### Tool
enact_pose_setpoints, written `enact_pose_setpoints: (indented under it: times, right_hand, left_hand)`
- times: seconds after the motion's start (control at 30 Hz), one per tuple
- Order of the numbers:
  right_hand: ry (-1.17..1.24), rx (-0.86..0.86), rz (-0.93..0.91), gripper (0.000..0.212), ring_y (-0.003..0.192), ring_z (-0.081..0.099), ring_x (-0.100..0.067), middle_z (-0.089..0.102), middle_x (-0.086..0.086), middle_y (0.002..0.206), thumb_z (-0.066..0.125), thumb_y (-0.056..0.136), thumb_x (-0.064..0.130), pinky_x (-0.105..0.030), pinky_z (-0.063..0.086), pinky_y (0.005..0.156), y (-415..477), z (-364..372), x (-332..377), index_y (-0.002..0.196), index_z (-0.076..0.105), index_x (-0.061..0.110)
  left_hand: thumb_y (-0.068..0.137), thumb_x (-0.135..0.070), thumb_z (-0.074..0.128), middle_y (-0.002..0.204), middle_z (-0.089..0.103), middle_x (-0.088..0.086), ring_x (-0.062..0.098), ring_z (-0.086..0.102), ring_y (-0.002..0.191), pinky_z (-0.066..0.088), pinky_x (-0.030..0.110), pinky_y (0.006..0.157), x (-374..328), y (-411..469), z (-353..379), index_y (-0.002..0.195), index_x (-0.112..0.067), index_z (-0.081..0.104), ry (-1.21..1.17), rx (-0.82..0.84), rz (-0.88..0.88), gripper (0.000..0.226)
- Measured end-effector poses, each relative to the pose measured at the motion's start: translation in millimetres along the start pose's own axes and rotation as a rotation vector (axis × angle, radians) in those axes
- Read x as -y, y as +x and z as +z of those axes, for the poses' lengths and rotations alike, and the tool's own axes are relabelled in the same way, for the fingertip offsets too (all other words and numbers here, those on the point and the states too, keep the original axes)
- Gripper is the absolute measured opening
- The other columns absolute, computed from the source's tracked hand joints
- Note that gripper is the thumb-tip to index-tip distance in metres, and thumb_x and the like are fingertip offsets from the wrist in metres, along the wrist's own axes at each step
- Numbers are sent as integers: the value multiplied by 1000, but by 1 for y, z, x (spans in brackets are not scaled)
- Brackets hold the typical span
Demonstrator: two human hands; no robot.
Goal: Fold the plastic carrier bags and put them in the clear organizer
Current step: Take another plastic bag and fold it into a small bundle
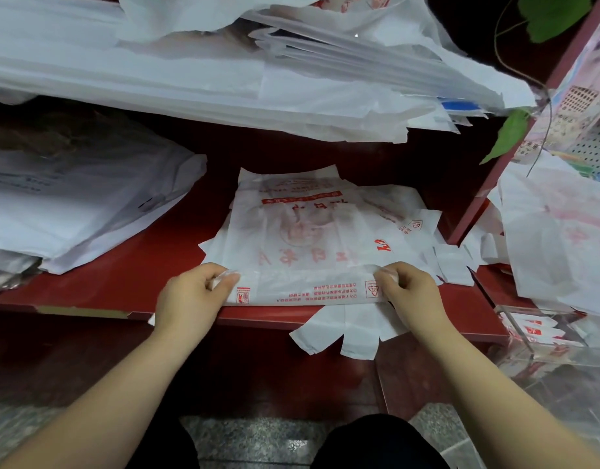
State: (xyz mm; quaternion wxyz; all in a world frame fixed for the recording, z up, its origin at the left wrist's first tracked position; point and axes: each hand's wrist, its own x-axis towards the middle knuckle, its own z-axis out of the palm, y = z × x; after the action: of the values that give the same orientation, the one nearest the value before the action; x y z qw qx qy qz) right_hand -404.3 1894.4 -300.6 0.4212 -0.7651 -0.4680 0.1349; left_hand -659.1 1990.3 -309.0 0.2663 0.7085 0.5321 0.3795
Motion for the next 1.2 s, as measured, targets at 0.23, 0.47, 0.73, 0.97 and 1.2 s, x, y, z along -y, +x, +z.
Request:
enact_pose_setpoints:
  times: [0.23,0.47,0.73,0.97,1.2]
  right_hand:
    - [-315,-80,60,34,62,41,-23,51,-11,63,46,92,23,-32,26,52,13,16,7,61,46,7]
    - [-776,-61,-98,29,76,52,-30,64,-11,87,34,99,30,-29,24,58,17,20,14,92,54,10]
    - [-717,-93,-102,26,78,53,-29,65,-11,86,38,97,30,-28,26,58,19,21,10,88,54,12]
    - [-696,-82,-59,24,78,53,-30,65,-13,88,38,97,24,-29,28,59,21,23,6,103,55,8]
    - [-445,-158,-406,35,103,58,-40,62,-21,111,43,84,12,-36,43,91,9,27,8,110,61,-3]
  left_hand:
    - [90,-32,57,56,53,3,28,53,63,25,27,53,2,5,6,95,-13,71,385,-26,89,24]
    - [89,-31,58,78,69,10,31,63,71,27,25,59,-4,15,8,106,-12,65,566,-16,133,26]
    - [83,-38,33,116,63,11,26,55,111,24,34,96,-26,-6,38,119,-14,57,433,87,700,50]
    - [79,-76,-1,155,-15,-3,12,-16,141,-13,37,112,-34,-6,55,147,-26,-9,756,649,409,85]
    - [84,-71,20,155,-17,-3,16,-21,141,-15,46,111,-39,-6,55,147,-33,-9,755,692,343,79]
